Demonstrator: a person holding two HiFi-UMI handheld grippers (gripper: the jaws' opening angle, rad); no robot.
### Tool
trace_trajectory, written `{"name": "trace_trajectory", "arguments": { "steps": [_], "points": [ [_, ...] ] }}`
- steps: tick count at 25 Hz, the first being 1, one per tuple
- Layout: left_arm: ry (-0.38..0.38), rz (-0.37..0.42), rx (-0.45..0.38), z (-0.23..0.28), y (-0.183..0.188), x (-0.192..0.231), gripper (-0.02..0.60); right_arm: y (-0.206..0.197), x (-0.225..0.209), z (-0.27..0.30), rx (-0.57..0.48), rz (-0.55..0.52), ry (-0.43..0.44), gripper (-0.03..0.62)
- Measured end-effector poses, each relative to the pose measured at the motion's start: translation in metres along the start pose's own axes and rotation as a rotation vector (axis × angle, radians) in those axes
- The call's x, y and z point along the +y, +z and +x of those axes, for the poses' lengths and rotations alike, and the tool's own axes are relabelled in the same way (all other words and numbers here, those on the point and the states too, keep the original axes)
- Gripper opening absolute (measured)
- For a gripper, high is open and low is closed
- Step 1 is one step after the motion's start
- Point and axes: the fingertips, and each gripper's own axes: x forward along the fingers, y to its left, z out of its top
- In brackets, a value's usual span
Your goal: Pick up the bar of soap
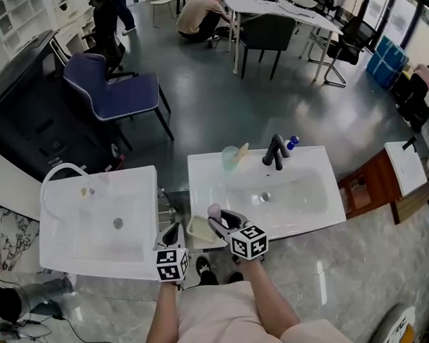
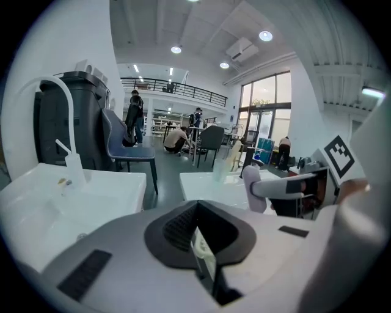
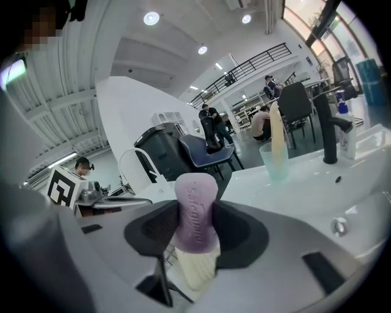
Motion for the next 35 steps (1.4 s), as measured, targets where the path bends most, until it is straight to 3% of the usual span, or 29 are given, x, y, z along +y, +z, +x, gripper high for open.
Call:
{"name": "trace_trajectory", "arguments": {
  "steps": [9,18,35],
  "points": [
    [0.025,0.025,0.0,-0.012,0.0,-0.033,0.005,0.004,0.005,-0.035,-0.05,-0.007,0.045,0.181],
    [0.038,-0.012,-0.018,-0.033,-0.013,-0.066,0.005,-0.008,-0.001,-0.073,-0.083,0.001,0.05,0.181],
    [0.086,-0.077,-0.064,-0.058,-0.037,-0.081,0.005,-0.01,0.012,-0.092,-0.131,-0.009,0.145,0.181]
  ]
}}
